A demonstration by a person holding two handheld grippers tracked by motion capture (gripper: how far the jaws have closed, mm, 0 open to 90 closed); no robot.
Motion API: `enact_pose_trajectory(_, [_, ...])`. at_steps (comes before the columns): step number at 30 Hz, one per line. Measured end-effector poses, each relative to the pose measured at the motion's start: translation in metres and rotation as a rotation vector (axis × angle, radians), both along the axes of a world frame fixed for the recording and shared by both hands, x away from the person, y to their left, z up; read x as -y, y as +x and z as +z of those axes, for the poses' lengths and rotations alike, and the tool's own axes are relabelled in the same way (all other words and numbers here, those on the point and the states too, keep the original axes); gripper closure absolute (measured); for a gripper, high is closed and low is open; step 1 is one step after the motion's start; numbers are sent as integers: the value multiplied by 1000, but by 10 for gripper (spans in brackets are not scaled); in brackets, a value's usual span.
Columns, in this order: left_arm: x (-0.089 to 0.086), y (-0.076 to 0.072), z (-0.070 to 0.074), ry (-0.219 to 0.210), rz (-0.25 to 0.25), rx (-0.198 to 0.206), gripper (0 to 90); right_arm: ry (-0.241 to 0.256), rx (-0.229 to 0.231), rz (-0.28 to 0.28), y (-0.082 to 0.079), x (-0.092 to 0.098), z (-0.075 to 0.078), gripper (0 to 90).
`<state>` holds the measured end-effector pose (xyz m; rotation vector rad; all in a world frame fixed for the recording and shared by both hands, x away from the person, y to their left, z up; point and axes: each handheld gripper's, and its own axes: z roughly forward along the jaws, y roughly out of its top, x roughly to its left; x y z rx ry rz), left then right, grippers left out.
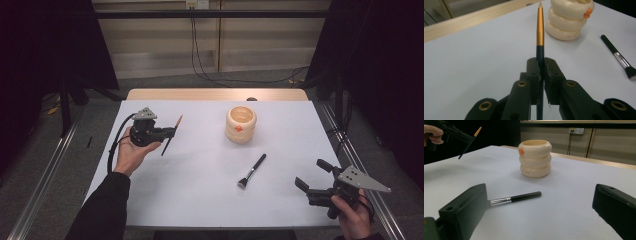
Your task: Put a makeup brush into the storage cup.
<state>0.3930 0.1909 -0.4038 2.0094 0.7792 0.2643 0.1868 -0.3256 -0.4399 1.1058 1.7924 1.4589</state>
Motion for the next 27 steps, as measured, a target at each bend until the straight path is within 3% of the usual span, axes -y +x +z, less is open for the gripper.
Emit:
enact_pose_trajectory(2, [-1, -2, 2, -19, 31, 39, 831, 0, -1, 2, 0, 0, 0, 0])
enact_pose_trajectory(6, [-3, -6, 7, -52, 45, 72, 831, 2, -2, -1, 0, 0, 0, 0])
enact_pose_trajectory(10, [-6, -9, 10, -120, 57, 97, 831, 6, -4, -4, 0, 0, 0, 0])
enact_pose_trajectory(14, [-5, -11, 10, -121, 38, 109, 831, 11, -5, -10, 0, 0, 0, 0])
enact_pose_trajectory(23, [-2, -21, 10, -166, 60, 154, 831, 19, 3, -13, -1, 0, 0, 0])
enact_pose_trajectory(26, [-1, -24, 9, -182, 33, 159, 832, 20, 1, -14, -1, 0, 0, 0])
enact_pose_trajectory(27, [0, -27, 9, -177, 56, 166, 832, 24, 0, -16, -1, 0, 1, 0])
